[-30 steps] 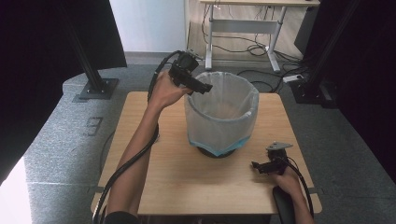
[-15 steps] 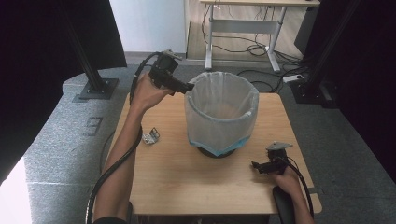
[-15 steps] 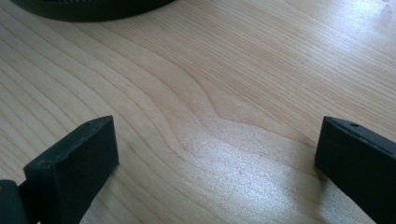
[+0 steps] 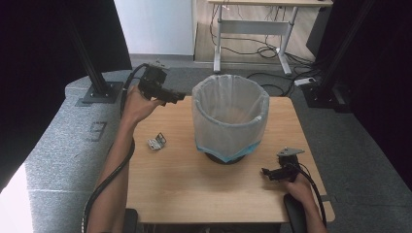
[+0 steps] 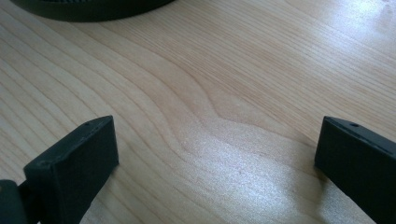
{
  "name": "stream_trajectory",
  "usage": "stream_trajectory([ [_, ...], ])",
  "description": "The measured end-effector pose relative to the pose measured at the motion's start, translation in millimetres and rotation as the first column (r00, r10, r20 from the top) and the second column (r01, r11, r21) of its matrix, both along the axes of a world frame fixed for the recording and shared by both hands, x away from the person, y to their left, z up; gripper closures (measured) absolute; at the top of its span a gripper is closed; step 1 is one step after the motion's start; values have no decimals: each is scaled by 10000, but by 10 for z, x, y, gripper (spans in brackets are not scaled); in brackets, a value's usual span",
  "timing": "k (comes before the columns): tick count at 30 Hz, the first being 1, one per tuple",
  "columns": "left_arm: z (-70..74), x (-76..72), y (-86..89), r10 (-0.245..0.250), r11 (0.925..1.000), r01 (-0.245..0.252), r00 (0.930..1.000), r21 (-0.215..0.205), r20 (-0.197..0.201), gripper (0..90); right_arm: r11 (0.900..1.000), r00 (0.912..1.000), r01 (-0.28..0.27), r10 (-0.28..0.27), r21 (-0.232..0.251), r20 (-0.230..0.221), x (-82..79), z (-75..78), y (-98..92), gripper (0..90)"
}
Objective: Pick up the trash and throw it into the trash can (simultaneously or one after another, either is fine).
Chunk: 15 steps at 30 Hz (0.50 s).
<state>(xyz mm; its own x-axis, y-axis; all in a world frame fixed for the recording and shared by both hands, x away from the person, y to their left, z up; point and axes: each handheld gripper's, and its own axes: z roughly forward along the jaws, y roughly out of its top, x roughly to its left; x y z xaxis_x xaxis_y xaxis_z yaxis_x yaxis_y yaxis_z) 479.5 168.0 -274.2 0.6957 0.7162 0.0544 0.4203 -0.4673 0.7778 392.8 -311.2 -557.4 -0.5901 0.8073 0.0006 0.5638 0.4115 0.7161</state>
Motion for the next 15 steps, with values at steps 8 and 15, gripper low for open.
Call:
stream_trajectory([
  [8,-164,-24,187,324,9994,-324,9995,-139,54,0,10000,10000,3,-3,0,0,0,0,0,0],
  [15,-346,-31,286,509,9987,-508,9986,-33,123,0,10000,10000,1,-1,0,-1,0,0,0,0],
])
